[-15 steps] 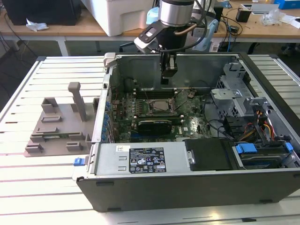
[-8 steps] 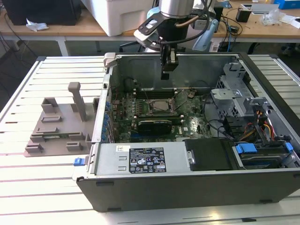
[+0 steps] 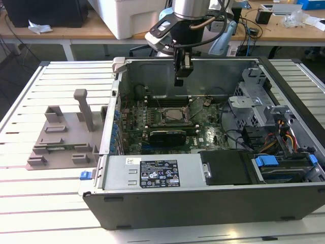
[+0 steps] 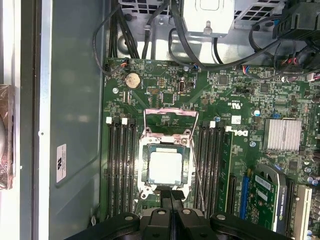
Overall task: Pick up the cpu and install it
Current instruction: 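Place the cpu into insertion slot, then close the cpu cover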
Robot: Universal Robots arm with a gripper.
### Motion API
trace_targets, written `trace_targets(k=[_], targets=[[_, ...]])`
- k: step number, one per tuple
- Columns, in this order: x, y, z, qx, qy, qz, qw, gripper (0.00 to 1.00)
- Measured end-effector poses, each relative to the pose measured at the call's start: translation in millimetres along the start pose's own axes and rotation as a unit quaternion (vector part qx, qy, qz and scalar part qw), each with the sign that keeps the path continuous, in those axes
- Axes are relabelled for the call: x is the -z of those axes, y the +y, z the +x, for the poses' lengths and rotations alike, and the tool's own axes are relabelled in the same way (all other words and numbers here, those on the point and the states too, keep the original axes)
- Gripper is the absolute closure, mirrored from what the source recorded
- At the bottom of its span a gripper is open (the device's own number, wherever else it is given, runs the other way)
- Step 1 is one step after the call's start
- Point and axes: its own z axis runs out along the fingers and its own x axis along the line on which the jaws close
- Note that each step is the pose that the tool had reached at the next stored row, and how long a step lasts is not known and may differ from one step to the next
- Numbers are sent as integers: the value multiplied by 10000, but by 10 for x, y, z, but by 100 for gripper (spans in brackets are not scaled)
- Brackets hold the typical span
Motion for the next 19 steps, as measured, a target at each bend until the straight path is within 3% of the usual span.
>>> trace_targets(k=[4, 11, 14, 19], targets=[[1, 13, -1, 1, 0, 0, 10000, 89], [15, 262, -11, 0, 1, 27, 10000, 89], [22, 450, -18, 0, 2, 44, 10000, 89], [27, 531, -18, -1, -21, 47, 10000, 89]])
